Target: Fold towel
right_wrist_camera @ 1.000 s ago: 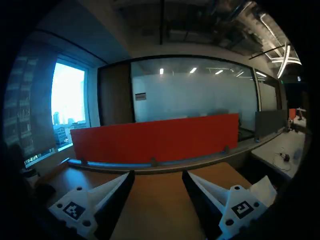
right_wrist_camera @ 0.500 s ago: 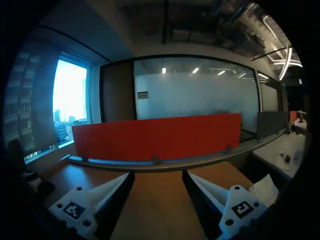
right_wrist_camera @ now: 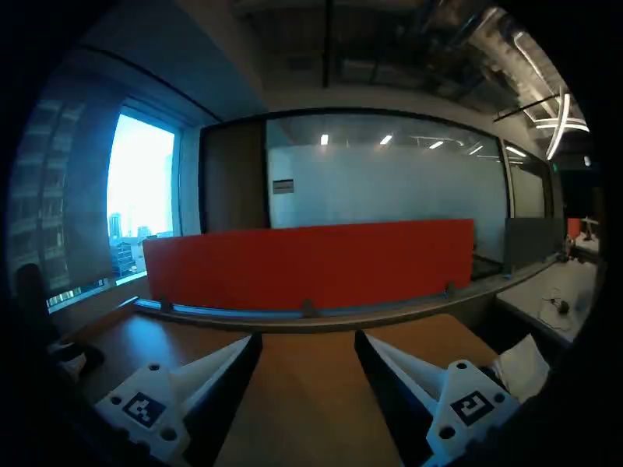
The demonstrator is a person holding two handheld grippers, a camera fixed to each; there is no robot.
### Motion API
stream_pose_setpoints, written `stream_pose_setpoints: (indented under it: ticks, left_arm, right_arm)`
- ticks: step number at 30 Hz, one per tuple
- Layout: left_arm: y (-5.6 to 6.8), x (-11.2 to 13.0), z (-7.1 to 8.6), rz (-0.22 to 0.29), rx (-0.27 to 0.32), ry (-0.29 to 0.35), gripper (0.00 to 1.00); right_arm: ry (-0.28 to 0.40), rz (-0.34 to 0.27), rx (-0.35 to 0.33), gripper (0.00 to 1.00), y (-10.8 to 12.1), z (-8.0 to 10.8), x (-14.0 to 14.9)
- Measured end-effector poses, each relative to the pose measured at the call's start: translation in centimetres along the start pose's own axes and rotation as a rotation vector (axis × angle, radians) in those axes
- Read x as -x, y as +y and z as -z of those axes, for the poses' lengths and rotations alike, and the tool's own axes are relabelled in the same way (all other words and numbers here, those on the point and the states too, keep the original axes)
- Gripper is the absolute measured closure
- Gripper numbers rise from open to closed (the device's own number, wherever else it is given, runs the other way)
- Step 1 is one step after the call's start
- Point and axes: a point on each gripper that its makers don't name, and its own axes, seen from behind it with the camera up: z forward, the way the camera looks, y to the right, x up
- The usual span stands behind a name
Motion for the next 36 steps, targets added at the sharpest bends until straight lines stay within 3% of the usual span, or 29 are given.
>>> stream_pose_setpoints:
  ticks: [16,36]
  left_arm:
    - [0.1,3.9,-0.1,0.022,0.005,0.008,0.24]
    - [0.6,5.2,-0.3,-0.015,-0.007,0.020,0.24]
  right_arm:
    - [0.014,0.017,0.003,0.08,-0.6,-0.1,1.7]
    - [0.024,0.023,-0.001,0.08,-0.3,0.2,1.5]
